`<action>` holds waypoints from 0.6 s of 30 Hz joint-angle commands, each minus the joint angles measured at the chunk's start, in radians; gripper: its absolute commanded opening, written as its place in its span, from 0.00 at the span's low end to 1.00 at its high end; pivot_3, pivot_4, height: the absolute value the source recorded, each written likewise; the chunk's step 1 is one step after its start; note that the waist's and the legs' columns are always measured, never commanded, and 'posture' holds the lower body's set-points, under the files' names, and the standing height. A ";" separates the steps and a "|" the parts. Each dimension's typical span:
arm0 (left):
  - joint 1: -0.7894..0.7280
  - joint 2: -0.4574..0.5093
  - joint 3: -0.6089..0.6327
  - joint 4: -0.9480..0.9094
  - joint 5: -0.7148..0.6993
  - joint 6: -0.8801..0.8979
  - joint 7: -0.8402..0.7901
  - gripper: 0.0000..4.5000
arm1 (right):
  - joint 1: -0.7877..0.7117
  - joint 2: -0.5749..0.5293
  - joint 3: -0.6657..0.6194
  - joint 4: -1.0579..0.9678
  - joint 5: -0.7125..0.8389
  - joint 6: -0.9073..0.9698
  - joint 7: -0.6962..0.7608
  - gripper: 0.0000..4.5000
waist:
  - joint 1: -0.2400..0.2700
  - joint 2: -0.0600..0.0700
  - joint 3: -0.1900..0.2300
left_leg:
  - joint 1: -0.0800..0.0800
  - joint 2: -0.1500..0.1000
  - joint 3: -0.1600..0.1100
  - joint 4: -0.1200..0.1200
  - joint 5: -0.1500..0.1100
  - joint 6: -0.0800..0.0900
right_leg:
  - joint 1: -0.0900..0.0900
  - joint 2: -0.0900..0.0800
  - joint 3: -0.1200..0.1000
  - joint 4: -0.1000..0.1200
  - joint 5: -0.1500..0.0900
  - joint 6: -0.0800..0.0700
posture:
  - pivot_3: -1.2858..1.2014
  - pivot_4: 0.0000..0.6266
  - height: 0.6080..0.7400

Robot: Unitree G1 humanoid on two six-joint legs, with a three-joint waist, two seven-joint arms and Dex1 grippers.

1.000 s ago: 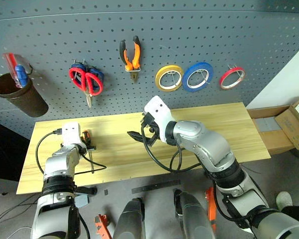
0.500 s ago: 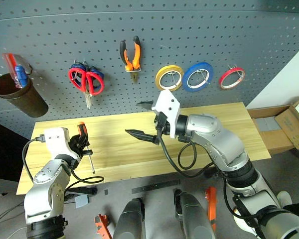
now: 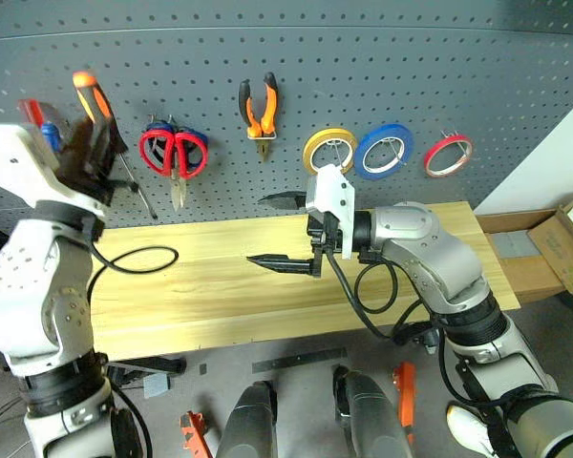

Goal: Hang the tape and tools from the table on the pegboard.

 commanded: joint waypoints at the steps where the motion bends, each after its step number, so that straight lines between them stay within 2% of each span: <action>1: -0.105 0.092 0.091 0.119 -0.019 -0.052 -0.006 0.19 | -0.022 -0.005 -0.031 -0.018 -0.005 -0.026 -0.003 1.00 | -0.002 0.000 0.000 | 0.000 0.000 0.000 0.000 0.000 0.000 | 0.000 0.000 0.000 0.000 0.000 0.000 | 0.52 0.29 1.00; 7: -0.155 0.214 0.124 0.307 0.040 -0.158 -0.032 0.19 | -0.032 0.003 -0.051 -0.031 0.011 -0.003 -0.025 1.00 | -0.003 -0.001 -0.001 | 0.000 0.000 0.001 0.000 0.001 -0.003 | -0.001 0.001 0.001 -0.001 0.000 0.000 | 0.51 0.29 1.00; 13: -0.168 0.274 0.106 0.377 0.078 -0.222 -0.064 0.19 | -0.095 0.031 -0.128 -0.014 0.057 0.056 -0.069 1.00 | -0.001 -0.004 -0.003 | -0.001 0.001 0.000 0.000 0.001 -0.004 | -0.001 0.000 0.000 -0.001 0.000 0.000 | 0.51 0.29 1.00; 18: -0.212 0.290 0.094 0.416 0.089 -0.270 -0.066 0.19 | -0.118 0.030 -0.138 0.004 0.049 0.048 -0.083 1.00 | 0.000 -0.004 -0.003 | -0.001 0.000 0.000 0.000 0.001 -0.004 | -0.001 0.001 0.000 -0.001 0.000 0.000 | 0.51 0.29 1.00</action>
